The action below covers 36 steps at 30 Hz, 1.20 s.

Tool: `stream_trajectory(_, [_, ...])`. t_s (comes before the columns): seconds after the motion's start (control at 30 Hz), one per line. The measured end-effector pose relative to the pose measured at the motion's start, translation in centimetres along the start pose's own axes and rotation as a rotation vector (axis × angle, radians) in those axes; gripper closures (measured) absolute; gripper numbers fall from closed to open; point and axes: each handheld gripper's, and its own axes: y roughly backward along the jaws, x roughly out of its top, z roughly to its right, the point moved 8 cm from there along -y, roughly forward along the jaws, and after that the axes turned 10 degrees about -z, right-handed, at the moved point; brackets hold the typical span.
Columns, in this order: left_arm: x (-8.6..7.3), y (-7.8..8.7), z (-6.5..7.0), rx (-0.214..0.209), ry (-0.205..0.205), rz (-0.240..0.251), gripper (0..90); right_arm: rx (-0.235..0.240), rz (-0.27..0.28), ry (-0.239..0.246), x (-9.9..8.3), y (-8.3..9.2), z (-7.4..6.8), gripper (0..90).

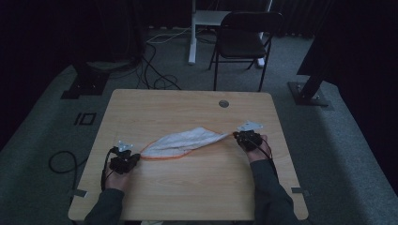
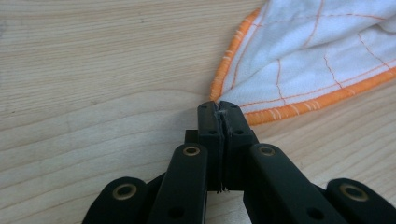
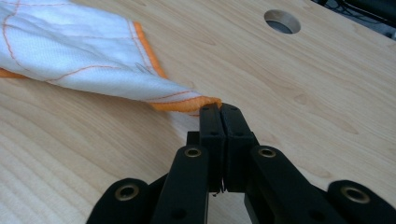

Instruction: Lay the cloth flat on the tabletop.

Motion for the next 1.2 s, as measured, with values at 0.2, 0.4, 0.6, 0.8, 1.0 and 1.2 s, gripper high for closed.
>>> stream_trajectory(0.2, [0.3, 0.6, 0.8, -0.018, -0.020, 0.022, 80.8, -0.003, -0.008, 0.000, 0.2, -0.3, -0.2, 89.4])
stream_trajectory(0.4, [1.3, 1.6, 2.9, -0.058, -0.068, 0.080, 76.0, -0.001, -0.012, -0.001, 0.2, -0.6, -0.3, 89.3])
stream_trajectory(0.6, [1.9, 1.2, 5.6, -0.110, -0.145, 0.080, 75.1, 0.004, -0.016, 0.009, 0.3, -0.8, -0.7, 89.2])
stream_trajectory(0.8, [2.4, -0.1, 8.8, -0.173, -0.217, 0.064, 75.0, 0.005, -0.015, 0.000, 0.4, -1.0, -0.7, 89.2])
stream_trajectory(1.0, [3.5, -1.4, 12.3, -0.220, -0.309, 0.055, 73.5, 0.004, -0.012, -0.001, 0.6, -1.0, -0.7, 89.2])
stream_trajectory(1.2, [4.5, -3.4, 14.0, -0.200, -0.350, 0.023, 70.9, 0.005, -0.011, -0.002, 0.7, -1.0, -0.6, 89.1])
